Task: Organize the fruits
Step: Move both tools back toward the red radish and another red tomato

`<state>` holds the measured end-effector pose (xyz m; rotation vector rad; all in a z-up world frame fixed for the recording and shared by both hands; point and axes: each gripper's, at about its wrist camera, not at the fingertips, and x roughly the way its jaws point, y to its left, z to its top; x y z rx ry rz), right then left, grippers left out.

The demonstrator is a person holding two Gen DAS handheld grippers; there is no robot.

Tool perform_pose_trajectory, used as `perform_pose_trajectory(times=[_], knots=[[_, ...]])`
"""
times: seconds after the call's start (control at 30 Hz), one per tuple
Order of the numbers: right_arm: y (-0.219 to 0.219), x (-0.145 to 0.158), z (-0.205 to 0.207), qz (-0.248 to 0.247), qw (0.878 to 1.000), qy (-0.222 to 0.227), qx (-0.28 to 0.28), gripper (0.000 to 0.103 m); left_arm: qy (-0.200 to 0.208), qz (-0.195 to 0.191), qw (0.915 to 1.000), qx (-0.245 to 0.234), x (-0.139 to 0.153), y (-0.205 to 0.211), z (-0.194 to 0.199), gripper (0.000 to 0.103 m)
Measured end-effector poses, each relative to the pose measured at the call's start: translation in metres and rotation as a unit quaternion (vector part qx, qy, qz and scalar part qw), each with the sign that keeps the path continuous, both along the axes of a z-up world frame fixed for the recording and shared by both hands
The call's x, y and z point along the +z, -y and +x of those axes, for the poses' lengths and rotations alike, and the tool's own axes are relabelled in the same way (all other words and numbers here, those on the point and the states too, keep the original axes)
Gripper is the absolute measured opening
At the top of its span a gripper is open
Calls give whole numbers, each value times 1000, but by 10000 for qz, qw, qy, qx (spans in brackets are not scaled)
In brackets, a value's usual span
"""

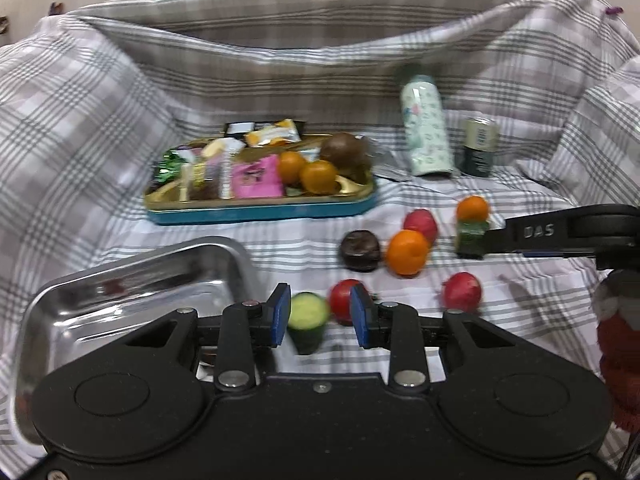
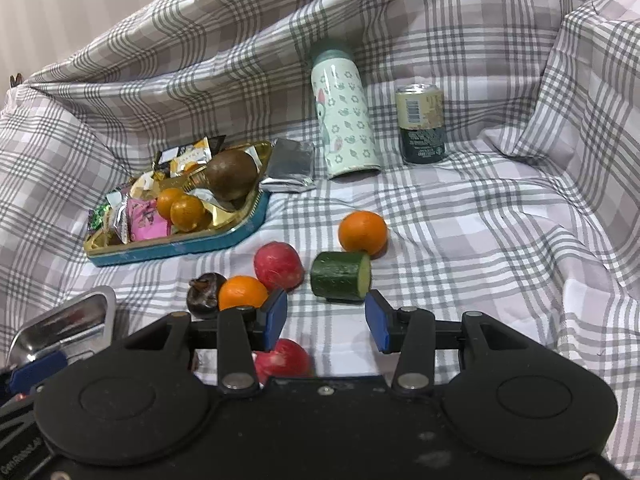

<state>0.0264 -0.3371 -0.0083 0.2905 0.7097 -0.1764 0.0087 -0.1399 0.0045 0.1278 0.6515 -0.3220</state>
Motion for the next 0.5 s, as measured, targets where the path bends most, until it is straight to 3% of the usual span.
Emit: perform_pose_trajectory(times=[0.23,0.5], knots=[[0,-7,-3,22,9984,-262,494,46,-77,165,9994,-283,-13,24,-6,41],[-17,-11,-2,-241,9946,-378,935,47,-210,164,9994,-211,-19,27,-4,41]])
